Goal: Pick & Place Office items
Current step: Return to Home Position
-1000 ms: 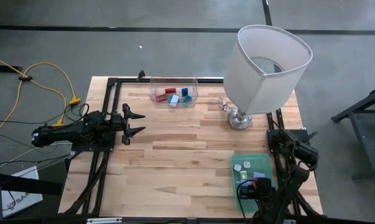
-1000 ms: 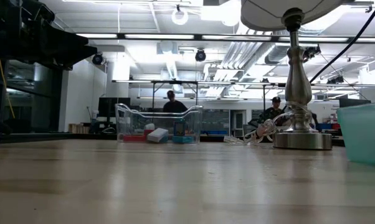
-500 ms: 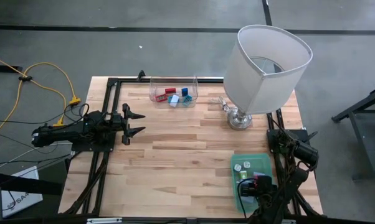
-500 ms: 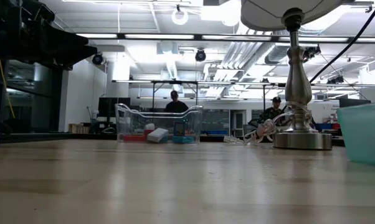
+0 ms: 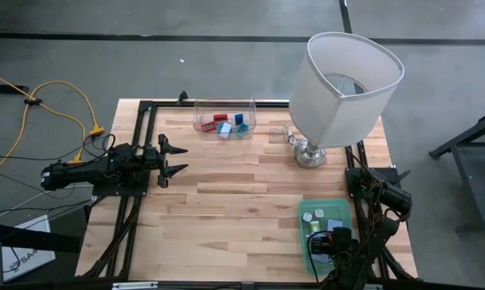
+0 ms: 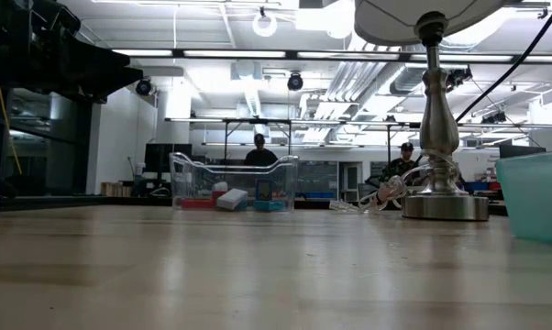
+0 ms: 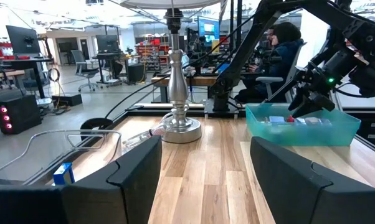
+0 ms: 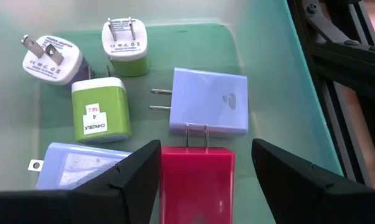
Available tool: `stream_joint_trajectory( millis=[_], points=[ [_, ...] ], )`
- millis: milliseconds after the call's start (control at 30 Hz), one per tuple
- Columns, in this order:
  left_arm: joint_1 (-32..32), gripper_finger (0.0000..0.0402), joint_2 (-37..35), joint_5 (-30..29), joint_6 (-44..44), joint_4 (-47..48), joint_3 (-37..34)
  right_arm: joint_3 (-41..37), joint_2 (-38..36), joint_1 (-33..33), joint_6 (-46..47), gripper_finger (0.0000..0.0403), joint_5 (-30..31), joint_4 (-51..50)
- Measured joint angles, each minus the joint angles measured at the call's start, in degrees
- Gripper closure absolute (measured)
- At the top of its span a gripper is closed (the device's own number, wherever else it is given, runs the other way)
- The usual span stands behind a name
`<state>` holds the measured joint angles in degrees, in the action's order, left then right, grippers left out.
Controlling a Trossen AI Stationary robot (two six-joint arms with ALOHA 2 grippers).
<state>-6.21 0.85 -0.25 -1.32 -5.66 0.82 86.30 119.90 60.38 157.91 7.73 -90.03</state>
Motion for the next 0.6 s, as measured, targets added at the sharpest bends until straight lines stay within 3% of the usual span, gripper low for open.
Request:
stream_joint_trajectory(
  millis=[600],
  points=[
    [0.01,0.0164,-0.01,0.0,0.02,-0.01,0.0,0.0,0.0,0.0,1.23,0.0165,1.9,0.02]
  ],
)
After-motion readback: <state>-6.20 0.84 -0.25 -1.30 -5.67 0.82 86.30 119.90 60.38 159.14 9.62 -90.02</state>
